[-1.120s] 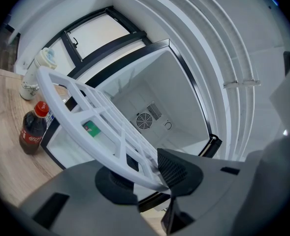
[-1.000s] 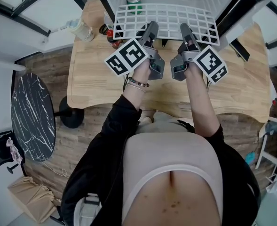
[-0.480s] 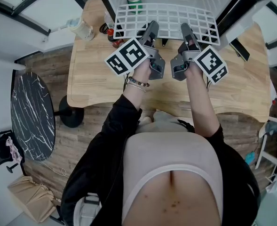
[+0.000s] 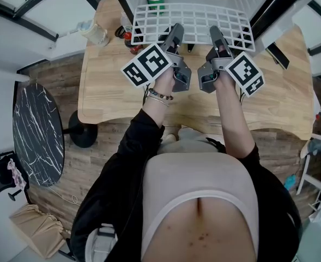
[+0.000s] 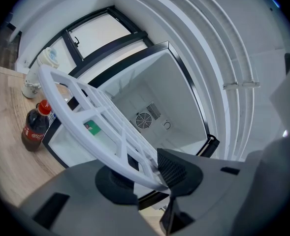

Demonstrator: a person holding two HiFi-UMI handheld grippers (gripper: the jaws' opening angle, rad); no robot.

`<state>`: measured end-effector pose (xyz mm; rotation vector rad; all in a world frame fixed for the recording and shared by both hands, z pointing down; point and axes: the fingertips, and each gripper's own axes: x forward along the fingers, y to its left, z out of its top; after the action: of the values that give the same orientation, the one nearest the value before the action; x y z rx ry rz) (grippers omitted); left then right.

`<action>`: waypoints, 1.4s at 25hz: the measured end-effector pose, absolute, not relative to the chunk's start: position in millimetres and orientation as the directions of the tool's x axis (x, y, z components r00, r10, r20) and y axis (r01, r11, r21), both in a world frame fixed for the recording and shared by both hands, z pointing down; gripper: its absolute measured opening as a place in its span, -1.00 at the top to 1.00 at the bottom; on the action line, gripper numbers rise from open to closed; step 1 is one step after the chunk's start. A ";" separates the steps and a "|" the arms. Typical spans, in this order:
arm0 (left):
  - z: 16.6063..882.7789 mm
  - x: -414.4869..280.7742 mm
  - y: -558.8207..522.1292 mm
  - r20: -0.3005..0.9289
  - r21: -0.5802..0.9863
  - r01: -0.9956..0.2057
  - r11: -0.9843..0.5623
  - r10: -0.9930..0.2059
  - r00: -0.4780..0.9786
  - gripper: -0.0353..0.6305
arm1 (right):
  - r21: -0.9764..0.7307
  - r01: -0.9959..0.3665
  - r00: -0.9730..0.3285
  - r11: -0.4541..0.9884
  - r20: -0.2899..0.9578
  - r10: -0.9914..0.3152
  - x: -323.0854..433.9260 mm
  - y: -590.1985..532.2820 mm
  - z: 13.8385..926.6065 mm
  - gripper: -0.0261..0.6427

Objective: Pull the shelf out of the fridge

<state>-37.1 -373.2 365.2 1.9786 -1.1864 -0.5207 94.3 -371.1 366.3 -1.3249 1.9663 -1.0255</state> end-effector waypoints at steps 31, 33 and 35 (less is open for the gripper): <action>362.9 -36.4 -362.7 0.043 0.782 -0.555 -0.284 -0.864 0.502 0.53 | -0.839 -0.504 -0.344 0.207 -0.025 -0.939 95.7 -361.9 363.9 0.57; 364.1 -36.2 -360.4 0.045 0.783 -0.555 -0.283 -0.863 0.503 0.53 | -0.840 -0.503 -0.343 0.205 -0.023 -0.939 95.9 -359.6 365.0 0.57; 365.6 -36.8 -358.0 0.047 0.784 -0.554 -0.280 -0.863 0.503 0.53 | -0.840 -0.503 -0.342 0.202 -0.021 -0.939 95.2 -356.6 366.4 0.57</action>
<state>-36.8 -358.0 365.6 1.9714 -1.1626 -0.5055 95.2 -356.6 366.4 -1.3376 1.9343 -1.0352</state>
